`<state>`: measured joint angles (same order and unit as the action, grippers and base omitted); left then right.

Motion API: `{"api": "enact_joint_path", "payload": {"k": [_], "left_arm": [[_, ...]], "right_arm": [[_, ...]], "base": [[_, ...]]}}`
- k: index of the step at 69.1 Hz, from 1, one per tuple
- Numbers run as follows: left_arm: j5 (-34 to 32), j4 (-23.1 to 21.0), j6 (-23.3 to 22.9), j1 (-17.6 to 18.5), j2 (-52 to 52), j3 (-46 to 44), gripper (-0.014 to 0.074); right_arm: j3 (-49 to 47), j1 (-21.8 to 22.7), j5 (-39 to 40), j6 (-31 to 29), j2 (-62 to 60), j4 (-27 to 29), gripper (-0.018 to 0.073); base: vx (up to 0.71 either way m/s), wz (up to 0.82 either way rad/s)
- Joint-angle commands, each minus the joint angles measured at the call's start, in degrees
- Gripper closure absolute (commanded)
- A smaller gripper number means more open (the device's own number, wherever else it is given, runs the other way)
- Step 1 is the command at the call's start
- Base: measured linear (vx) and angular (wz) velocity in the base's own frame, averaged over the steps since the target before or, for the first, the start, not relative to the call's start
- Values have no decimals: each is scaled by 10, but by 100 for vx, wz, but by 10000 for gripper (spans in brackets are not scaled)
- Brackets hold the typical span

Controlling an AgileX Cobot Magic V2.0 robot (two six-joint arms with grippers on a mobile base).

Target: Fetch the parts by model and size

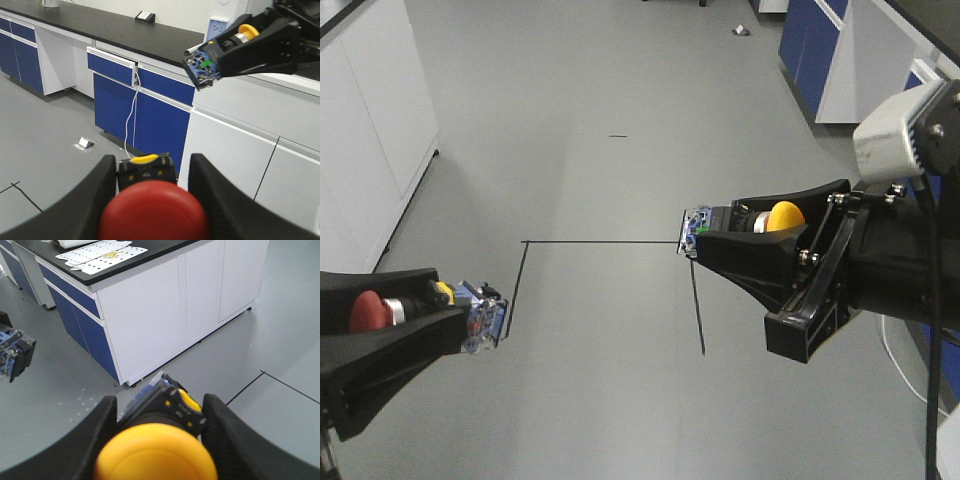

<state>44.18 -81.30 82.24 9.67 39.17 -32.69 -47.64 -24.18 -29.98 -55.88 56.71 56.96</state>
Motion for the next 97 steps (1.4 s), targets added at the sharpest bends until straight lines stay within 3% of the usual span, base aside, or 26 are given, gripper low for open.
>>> {"api": "enact_joint_path", "payload": {"k": [1,28,97], "left_arm": [[16,-36,1,-1,1,-21,603],[82,-36,1,-1,1,-21,603],[86,-36,1,-1,1,-21,603]], "right_arm": [[-16,2,18,-5,-8,19,564],[-16,2,18,-5,-8,19,564],[-16,2,18,-5,-8,19,564]], "base": [[30,14],[42,5],[54,4]]}}
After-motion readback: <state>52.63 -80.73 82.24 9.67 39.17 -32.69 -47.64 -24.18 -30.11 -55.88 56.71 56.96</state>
